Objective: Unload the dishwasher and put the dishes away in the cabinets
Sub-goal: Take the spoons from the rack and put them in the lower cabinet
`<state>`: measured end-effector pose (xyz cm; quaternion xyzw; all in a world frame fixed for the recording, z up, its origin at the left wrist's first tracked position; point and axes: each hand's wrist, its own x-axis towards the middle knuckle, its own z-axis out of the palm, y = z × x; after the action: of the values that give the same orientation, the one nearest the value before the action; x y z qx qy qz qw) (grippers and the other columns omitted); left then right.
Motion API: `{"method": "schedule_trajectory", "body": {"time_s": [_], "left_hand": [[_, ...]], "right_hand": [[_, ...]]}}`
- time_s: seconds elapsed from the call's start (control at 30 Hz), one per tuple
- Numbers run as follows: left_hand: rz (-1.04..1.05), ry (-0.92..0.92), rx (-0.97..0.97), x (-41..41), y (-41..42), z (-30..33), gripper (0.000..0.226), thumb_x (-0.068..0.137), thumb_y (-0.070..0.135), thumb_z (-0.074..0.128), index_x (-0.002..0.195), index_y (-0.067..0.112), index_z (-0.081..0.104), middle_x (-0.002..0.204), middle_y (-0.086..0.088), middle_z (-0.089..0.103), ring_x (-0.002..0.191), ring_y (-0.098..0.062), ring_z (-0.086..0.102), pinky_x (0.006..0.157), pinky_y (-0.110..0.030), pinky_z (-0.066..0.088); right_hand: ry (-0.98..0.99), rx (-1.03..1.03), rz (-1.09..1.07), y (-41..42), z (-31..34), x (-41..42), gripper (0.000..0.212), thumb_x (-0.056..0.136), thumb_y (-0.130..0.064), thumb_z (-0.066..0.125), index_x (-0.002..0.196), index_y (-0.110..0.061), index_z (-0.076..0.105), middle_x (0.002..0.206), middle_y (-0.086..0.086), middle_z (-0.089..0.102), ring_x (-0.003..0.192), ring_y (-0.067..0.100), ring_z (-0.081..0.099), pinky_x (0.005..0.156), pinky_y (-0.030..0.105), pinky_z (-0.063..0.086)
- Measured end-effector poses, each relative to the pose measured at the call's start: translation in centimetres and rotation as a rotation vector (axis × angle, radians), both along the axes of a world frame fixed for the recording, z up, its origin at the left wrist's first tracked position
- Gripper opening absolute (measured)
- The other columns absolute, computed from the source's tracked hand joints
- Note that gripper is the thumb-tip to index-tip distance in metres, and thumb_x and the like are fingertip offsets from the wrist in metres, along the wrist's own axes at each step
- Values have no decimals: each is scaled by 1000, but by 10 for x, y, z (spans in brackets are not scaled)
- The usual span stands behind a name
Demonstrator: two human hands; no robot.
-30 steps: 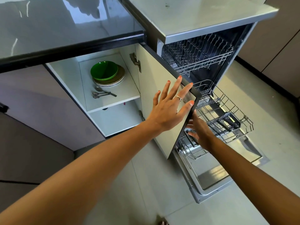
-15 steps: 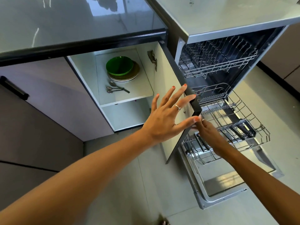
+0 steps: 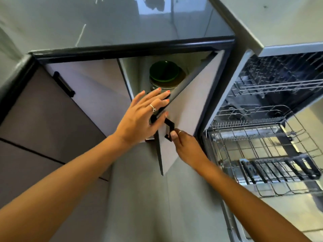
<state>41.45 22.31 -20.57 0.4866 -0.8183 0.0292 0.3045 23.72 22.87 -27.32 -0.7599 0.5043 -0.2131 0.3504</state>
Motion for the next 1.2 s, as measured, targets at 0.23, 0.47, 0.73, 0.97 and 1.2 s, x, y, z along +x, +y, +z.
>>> {"method": "schedule_trajectory", "body": {"time_s": [0.23,0.47,0.73,0.97,1.2], "left_hand": [[208,-393,-68,62,-35,23,33,91,36,53,120,22,62,143,-1,48,140,-26,32,112,-55,20],[384,-422,12,89,-85,39,64,79,29,72,137,29,44,159,0,11,147,-25,0,113,-56,0],[525,-429,113,130,-143,48,98,79,51,67,151,12,13,159,-5,12,147,-22,4,118,-39,-1],[580,-409,-336,146,-175,17,58,77,26,74,129,16,52,135,1,55,124,-18,52,100,-29,36],[521,-401,-558,150,-186,7,33,86,22,69,118,18,62,122,5,64,112,-15,61,90,-26,44]], "right_hand": [[-95,47,118,-47,16,73,38,101,-36,33,114,-7,55,102,11,62,90,26,60,79,36,48],[-175,146,92,-94,24,126,40,102,-35,26,101,-9,55,91,4,61,79,17,55,75,30,44],[-172,101,-5,-143,14,170,35,102,-36,30,84,-13,50,71,-9,52,73,16,53,63,25,37],[31,-59,-21,-186,15,197,37,103,-33,28,105,-8,55,90,14,64,82,27,59,71,29,43],[23,-127,-8,-192,4,192,31,102,-31,34,106,-10,56,95,16,65,90,34,62,77,35,48]]}}
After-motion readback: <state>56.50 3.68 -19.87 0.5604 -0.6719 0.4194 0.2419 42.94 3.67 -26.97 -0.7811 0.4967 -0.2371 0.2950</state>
